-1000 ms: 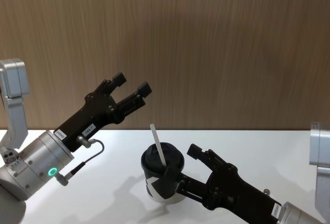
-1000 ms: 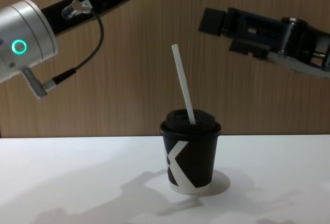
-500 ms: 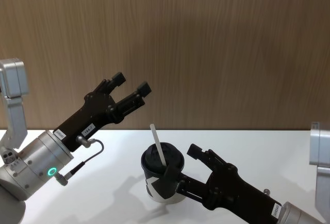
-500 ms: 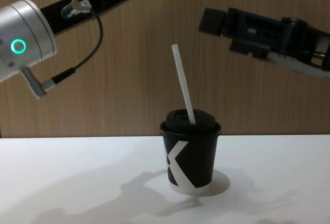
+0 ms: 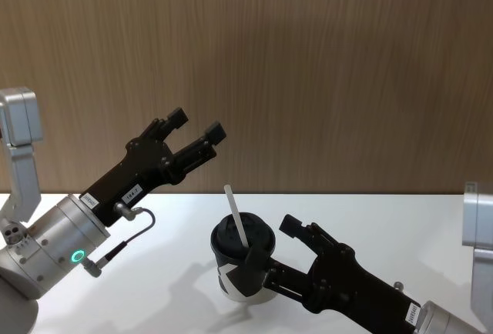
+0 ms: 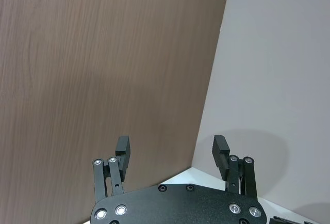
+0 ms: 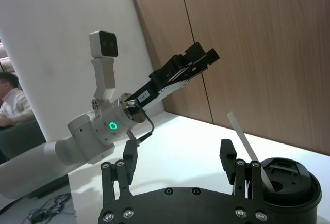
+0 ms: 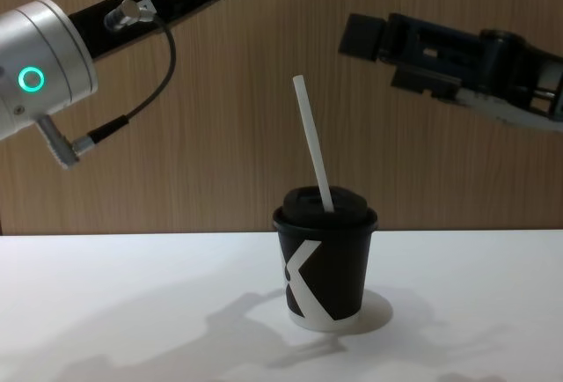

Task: Pick up the straw with one hand, pass it to the other hand, and insert it into the cup.

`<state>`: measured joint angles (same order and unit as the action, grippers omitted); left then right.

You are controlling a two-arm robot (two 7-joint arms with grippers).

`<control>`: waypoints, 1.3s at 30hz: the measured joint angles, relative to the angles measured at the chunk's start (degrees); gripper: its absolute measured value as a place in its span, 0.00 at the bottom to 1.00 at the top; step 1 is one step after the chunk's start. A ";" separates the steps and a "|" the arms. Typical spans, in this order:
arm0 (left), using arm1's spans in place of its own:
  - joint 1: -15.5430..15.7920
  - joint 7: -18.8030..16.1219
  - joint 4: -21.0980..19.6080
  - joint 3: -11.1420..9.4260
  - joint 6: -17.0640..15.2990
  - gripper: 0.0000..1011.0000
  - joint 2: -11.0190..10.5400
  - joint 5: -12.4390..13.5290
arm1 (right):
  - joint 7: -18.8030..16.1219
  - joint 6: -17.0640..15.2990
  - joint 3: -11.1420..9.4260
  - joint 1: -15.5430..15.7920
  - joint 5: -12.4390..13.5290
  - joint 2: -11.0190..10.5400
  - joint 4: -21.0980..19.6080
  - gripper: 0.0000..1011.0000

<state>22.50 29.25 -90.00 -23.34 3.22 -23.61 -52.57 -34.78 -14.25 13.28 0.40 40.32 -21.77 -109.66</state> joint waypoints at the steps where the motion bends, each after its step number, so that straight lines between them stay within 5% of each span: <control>1: 0.00 0.00 0.00 0.00 0.00 0.99 0.00 0.00 | 0.00 0.00 0.00 0.00 0.00 0.00 0.00 0.99; 39: 0.00 0.01 0.00 -0.01 -0.01 0.99 0.00 0.00 | 0.00 0.00 0.00 0.00 0.00 0.00 0.00 0.99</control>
<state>22.50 29.26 -90.00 -23.35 3.22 -23.62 -52.57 -34.79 -14.25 13.29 0.40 40.32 -21.77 -109.66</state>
